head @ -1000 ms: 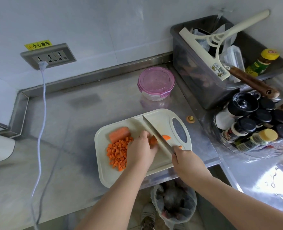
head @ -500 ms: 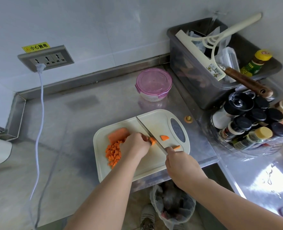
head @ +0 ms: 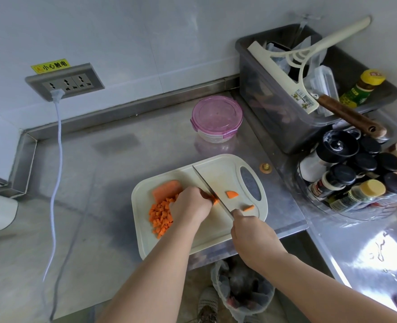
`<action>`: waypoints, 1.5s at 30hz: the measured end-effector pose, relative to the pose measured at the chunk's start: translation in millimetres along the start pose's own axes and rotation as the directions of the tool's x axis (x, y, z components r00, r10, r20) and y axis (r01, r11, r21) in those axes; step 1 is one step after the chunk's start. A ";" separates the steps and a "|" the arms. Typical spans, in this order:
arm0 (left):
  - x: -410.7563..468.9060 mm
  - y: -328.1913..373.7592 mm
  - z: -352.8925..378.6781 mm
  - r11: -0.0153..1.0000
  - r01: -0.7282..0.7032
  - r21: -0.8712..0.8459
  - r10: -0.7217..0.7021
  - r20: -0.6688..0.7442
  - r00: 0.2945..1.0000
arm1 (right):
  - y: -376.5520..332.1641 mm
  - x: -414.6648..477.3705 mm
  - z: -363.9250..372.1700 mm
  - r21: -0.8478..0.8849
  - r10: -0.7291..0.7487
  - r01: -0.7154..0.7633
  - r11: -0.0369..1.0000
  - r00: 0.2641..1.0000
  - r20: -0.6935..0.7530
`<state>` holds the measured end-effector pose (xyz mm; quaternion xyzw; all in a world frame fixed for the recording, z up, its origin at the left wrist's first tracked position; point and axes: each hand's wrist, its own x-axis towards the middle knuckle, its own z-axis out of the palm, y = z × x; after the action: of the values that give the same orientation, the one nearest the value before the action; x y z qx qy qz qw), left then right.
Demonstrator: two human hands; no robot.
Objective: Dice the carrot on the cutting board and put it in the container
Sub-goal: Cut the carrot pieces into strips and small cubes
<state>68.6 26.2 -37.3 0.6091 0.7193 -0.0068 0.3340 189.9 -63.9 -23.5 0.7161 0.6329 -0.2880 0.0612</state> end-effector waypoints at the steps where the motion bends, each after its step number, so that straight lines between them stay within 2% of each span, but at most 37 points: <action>1: 0.6 0.2 0.2 1.000 0.003 -0.001 -0.003 0.005 1.000 | 0.0 0.6 0.2 -0.007 0.001 -0.001 1.000 1.000 0.004; 4: 1.9 1.0 -1.0 1.000 0.020 -0.011 -0.020 0.018 1.000 | -0.3 3.0 2.3 -0.042 -0.003 0.004 0.999 1.000 0.029; 11: -0.6 2.7 -2.4 1.000 0.016 -0.010 -0.016 0.025 1.000 | -1.5 6.9 1.2 0.022 0.075 -0.076 0.997 0.996 0.044; 19: -1.1 2.3 -4.4 1.000 0.008 0.004 -0.008 0.047 0.999 | -1.1 8.4 -3.7 0.004 0.043 -0.044 0.999 0.996 0.078; 31: 4.3 -1.2 -0.1 1.000 0.003 -0.002 -0.003 0.039 0.999 | 1.5 -4.7 -5.6 0.031 -0.016 0.018 0.999 0.999 -0.052; 35: 8.3 -3.4 -5.7 0.998 -0.032 -0.048 0.035 0.073 0.997 | 7.7 -6.0 -16.8 0.169 0.007 0.018 0.985 0.989 -0.145; 37: 13.2 -5.1 -12.1 0.995 -0.097 -0.005 0.097 0.060 0.993 | 12.2 -4.2 -20.8 0.209 0.026 0.005 0.978 0.989 -0.146; 39: 18.2 -5.5 -17.3 0.957 -0.261 0.128 0.251 0.091 0.964 | 16.1 -3.0 -23.9 0.210 0.044 -0.017 0.978 0.991 -0.126; 42: 19.7 -2.0 -20.8 0.820 -0.493 0.291 0.427 0.262 0.865 | 18.1 -4.5 -27.7 0.223 0.054 -0.025 0.974 0.991 -0.124; 45: 25.9 2.1 -22.7 0.717 -0.596 0.362 0.497 0.333 0.801 | 22.1 -4.2 -26.2 0.237 0.073 -0.040 0.971 0.988 -0.134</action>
<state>58.9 58.8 -31.6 0.8506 0.4441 -0.1379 0.2455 219.3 -59.9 -6.0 0.7546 0.5767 -0.3072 -0.0604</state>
